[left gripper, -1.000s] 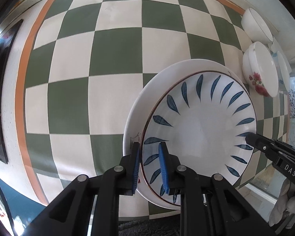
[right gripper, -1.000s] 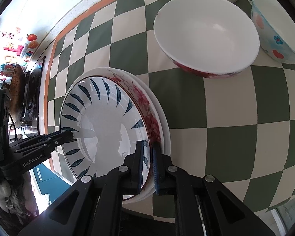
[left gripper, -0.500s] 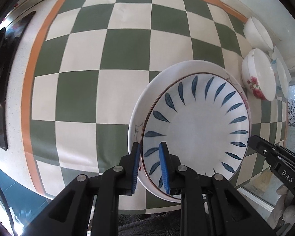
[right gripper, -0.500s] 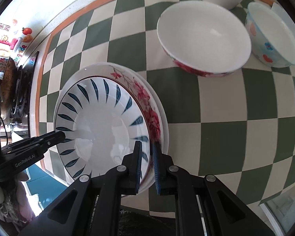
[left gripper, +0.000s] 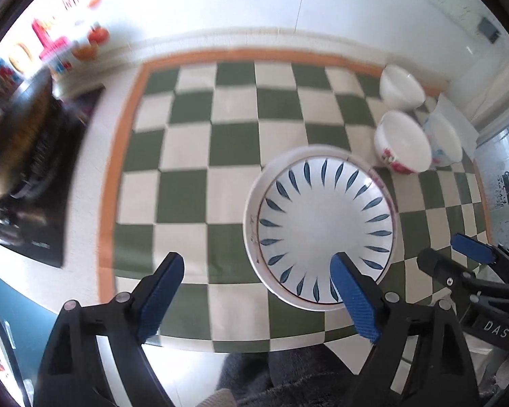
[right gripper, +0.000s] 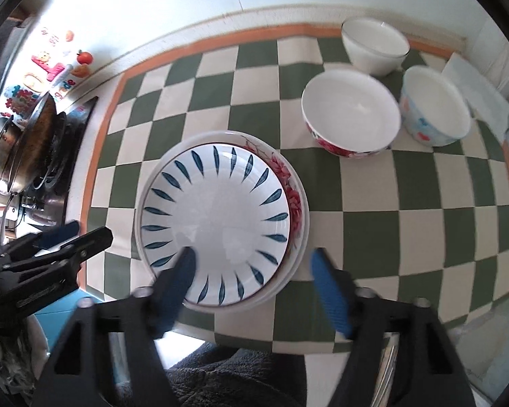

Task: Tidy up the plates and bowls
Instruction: 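Open both grippers and lift them away from the plate stack, then reach both grippers to the plain white bowl and close on its rim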

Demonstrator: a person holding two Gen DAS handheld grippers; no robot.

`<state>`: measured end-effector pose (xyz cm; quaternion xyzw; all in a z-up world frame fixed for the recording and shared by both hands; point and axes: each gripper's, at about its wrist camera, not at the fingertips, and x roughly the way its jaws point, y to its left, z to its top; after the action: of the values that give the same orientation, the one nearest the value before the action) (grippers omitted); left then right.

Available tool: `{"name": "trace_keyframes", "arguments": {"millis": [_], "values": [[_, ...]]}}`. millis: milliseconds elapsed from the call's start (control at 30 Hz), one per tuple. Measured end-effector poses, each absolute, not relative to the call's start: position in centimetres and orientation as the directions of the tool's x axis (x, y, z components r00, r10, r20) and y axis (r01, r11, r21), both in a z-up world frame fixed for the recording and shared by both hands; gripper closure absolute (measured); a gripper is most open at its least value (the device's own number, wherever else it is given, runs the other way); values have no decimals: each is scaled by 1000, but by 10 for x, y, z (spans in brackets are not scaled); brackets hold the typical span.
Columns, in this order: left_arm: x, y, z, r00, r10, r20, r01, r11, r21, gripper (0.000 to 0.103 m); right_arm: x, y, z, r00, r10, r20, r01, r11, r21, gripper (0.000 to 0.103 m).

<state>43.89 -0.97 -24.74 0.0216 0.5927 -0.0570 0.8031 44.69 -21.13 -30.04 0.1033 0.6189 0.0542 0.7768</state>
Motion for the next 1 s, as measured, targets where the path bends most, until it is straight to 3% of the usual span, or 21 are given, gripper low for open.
{"name": "trace_keyframes", "arguments": {"millis": [67,300,733,1000], "values": [[431,-11,-235,329,-71,-942,119,992,-33,6,434,-209,-288,256,197,-946,47,975,216,19],[400,-9,-197,417,-87,-905,111,993,-45,5,384,-210,-229,397,112,-911,75,985,153,9],[349,-14,-156,498,-90,-863,128,991,-30,5,317,-206,-172,501,123,-857,82,979,189,6],[374,-42,-161,486,-156,-860,145,985,-97,5,321,-244,-169,537,221,-814,103,941,323,6]]}}
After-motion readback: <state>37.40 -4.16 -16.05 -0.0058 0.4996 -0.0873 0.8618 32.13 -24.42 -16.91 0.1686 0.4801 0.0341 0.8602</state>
